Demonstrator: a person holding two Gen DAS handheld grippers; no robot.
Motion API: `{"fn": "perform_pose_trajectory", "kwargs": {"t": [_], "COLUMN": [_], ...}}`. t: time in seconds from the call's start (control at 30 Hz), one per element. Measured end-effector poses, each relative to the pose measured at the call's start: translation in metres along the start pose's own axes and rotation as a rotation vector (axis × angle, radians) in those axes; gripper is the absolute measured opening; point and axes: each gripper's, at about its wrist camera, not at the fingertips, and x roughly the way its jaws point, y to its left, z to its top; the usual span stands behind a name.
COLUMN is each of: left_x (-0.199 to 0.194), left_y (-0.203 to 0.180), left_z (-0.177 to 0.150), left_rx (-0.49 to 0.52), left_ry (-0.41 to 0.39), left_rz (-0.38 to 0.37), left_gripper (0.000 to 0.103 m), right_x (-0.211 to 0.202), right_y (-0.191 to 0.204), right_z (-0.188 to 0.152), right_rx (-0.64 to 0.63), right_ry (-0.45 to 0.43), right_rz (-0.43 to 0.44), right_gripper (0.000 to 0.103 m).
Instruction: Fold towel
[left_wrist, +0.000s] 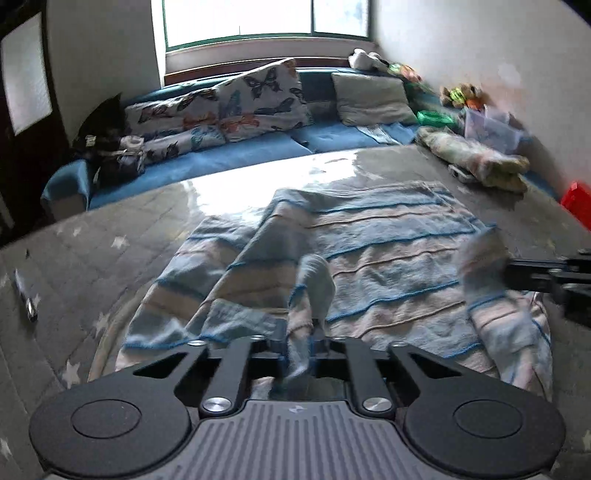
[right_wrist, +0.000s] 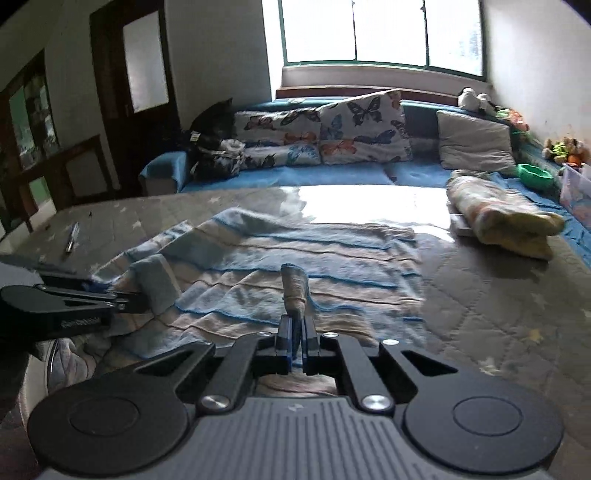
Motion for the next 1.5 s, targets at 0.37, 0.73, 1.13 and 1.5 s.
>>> {"fn": "perform_pose_trajectory", "kwargs": {"t": [0.37,0.73,1.13,1.5], "left_x": [-0.108,-0.184,-0.184,-0.191], "left_y": [0.075,0.122,0.138,0.145], "left_z": [-0.045,-0.132,-0.183,-0.178], "left_rx": [-0.269,-0.484,-0.554,-0.539], "left_ry": [-0.168,-0.151,-0.001,-0.016], "left_rz": [0.099,0.167,0.251,0.343], "left_gripper": [0.005,0.004,0.012,0.019], "right_x": [-0.086,-0.172,-0.157,-0.103], "right_y": [-0.035,-0.067,-0.101,-0.111], "right_z": [-0.023,-0.088,-0.132,-0.12], "right_rx": [0.118,0.236,0.322,0.312], "right_ry": [-0.122,-0.185,-0.048,0.003], "right_rz": [-0.082,-0.178,-0.21,-0.236], "right_gripper": [0.003,0.001,0.015,0.033]}}
